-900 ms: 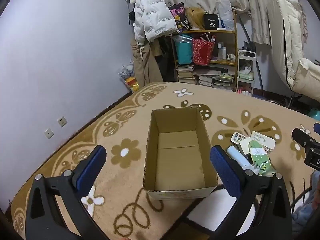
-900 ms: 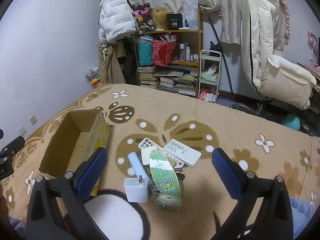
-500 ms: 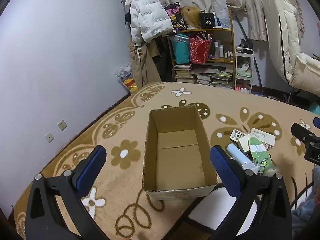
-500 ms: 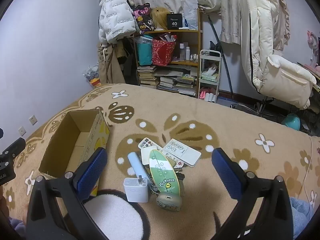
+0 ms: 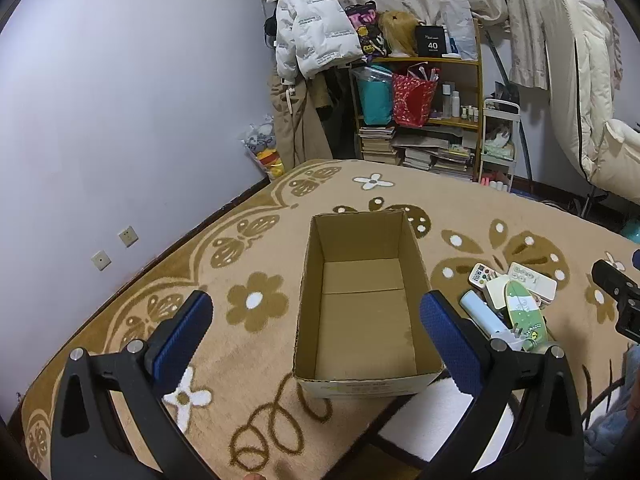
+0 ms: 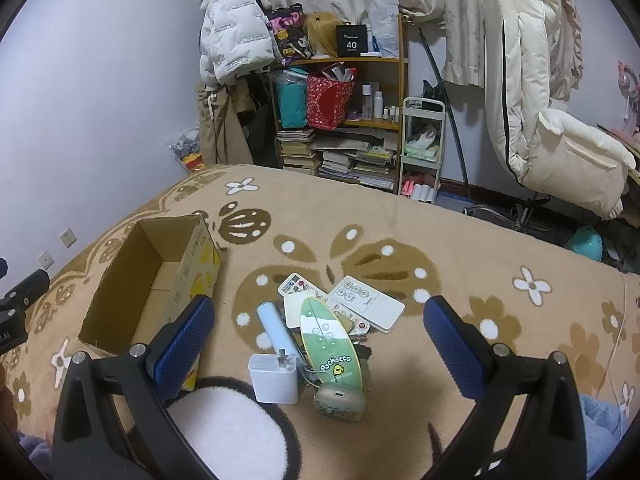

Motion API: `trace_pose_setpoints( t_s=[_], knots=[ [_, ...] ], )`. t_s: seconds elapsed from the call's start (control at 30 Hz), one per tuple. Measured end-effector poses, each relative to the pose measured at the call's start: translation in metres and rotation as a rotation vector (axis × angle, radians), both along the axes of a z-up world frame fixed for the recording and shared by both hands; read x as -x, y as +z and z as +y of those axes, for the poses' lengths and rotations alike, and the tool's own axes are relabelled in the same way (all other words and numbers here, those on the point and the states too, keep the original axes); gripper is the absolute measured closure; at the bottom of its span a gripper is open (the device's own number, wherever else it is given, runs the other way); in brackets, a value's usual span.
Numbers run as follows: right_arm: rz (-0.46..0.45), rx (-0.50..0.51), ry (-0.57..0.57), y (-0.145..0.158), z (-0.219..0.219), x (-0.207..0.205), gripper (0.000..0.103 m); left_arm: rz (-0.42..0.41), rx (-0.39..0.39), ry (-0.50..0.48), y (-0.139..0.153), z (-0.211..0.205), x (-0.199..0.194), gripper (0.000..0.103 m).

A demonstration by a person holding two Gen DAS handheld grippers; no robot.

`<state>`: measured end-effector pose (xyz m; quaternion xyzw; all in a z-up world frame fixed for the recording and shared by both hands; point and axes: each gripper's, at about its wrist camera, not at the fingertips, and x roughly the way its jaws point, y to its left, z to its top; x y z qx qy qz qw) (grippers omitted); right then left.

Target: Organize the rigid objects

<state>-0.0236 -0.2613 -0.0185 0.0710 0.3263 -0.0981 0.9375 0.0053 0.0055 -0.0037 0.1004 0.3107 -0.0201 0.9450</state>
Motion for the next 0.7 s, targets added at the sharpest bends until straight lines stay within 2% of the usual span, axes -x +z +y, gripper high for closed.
trace_pose_setpoints(
  t_s=[0.7],
  knots=[
    [-0.006,0.001,-0.001,0.0024,-0.0001,0.0001,0.000,-0.003,-0.024,-0.001,-0.0011,-0.0042,0.0019,0.000]
  ],
)
